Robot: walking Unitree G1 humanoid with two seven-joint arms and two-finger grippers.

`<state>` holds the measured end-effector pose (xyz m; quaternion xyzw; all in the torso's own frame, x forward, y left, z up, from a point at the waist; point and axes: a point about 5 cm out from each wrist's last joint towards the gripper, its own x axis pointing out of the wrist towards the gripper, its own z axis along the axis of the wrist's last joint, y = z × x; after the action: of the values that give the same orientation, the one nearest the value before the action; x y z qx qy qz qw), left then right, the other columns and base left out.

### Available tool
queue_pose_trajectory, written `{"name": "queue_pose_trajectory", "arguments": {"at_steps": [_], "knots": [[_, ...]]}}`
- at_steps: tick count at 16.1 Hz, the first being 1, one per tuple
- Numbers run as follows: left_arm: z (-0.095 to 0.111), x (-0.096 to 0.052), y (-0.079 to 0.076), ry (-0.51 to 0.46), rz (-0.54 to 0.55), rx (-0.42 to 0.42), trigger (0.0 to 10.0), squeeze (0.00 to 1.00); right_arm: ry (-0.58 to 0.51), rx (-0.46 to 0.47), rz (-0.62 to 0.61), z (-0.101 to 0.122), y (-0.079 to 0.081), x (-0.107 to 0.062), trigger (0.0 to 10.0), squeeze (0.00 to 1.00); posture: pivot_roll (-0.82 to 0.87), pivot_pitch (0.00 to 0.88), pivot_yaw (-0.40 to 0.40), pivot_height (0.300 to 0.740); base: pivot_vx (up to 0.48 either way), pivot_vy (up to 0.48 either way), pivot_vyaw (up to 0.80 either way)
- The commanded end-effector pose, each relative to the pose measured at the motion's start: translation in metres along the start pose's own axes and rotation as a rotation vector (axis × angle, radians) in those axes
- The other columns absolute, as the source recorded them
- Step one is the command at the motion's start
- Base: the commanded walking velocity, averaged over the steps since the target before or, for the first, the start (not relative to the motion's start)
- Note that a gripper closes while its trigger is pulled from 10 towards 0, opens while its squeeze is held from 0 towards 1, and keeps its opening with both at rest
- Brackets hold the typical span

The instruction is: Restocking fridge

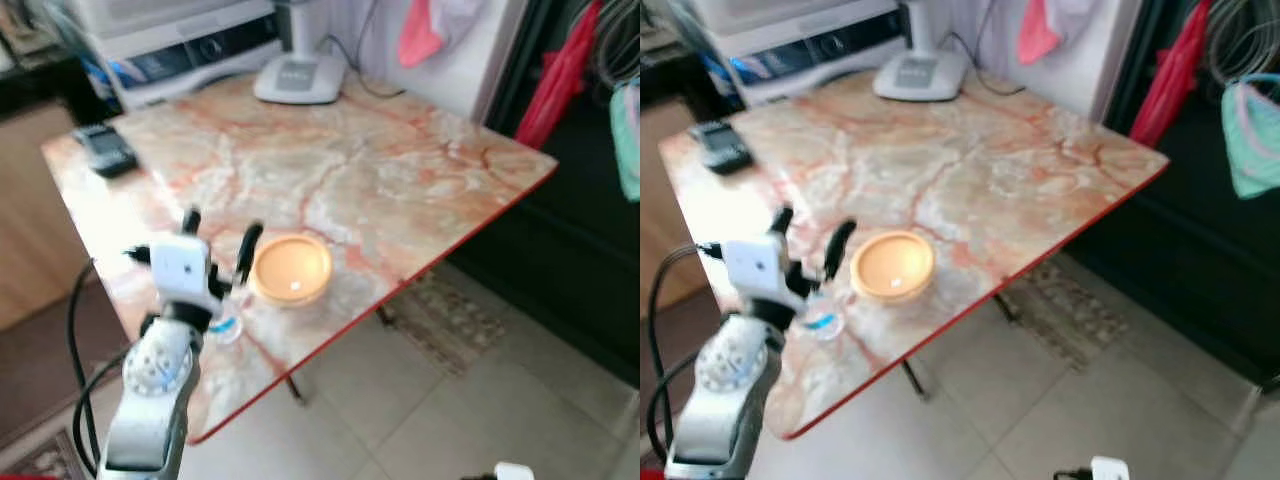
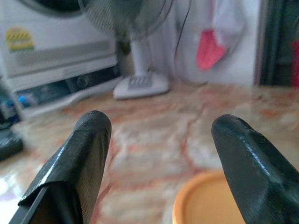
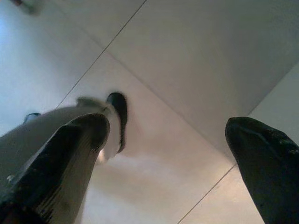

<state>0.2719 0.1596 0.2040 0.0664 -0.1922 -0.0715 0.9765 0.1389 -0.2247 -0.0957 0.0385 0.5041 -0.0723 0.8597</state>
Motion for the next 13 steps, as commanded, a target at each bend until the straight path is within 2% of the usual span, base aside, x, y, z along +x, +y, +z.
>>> {"name": "queue_pose_trajectory", "arguments": {"at_steps": [1, 2, 4, 6, 7, 8, 10, 11, 13], "knots": [[0.006, -0.002, 0.003, -0.013, -0.013, -0.005, 10.0, 0.00, 0.032, 0.014, 0.015, -0.012, 0.007, -0.001, 10.0, 0.00, 0.15, 0.130, 0.017, 0.740, 0.000, 0.000, 0.00], [0.015, 0.002, 0.002, -0.038, -0.030, -0.009, 10.0, 0.00, 0.031, 0.015, 0.015, -0.012, 0.008, -0.001, 10.0, 0.00, 0.15, 0.130, 0.018, 0.740, 0.000, 0.000, 0.00], [0.032, 0.013, 0.001, -0.058, -0.064, 0.034, 10.0, 0.00, 0.033, 0.014, 0.018, -0.013, 0.010, -0.001, 10.0, 0.00, 0.16, 0.129, 0.023, 0.740, 0.000, 0.000, 0.00], [0.044, 0.023, -0.002, -0.037, -0.116, -0.005, 10.0, 0.00, 0.032, 0.019, 0.019, -0.013, 0.011, -0.001, 10.0, 0.00, 0.16, 0.128, 0.027, 0.740, 0.000, 0.000, 0.00], [0.045, 0.036, 0.000, 0.090, -0.142, -0.018, 10.0, 0.00, 0.034, 0.017, 0.024, -0.013, 0.012, 0.000, 10.0, 0.00, 0.17, 0.125, 0.031, 0.740, 0.000, 0.000, 0.00], [0.047, 0.042, 0.002, 0.163, -0.167, -0.011, 10.0, 0.00, 0.037, 0.008, 0.030, -0.012, 0.014, 0.000, 10.0, 0.00, 0.17, 0.126, 0.036, 0.740, 0.000, 0.000, 0.00], [0.053, 0.049, 0.004, 0.273, -0.205, -0.023, 10.0, 0.00, 0.038, 0.011, 0.033, -0.012, 0.015, 0.000, 10.0, 0.00, 0.18, 0.125, 0.040, 0.740, 0.000, 0.000, 0.00], [0.056, 0.054, 0.006, 0.362, -0.210, -0.049, 10.0, 0.00, 0.054, -0.012, 0.045, -0.012, 0.016, 0.000, 10.0, 0.00, 0.18, 0.128, 0.040, 0.740, 0.000, 0.000, 0.00], [0.060, 0.059, 0.008, 0.430, -0.257, -0.067, 10.0, 0.00, 0.054, -0.009, 0.046, -0.012, 0.016, 0.001, 10.0, 0.00, 0.18, 0.122, 0.047, 0.740, 0.000, 0.000, 0.00]]}}
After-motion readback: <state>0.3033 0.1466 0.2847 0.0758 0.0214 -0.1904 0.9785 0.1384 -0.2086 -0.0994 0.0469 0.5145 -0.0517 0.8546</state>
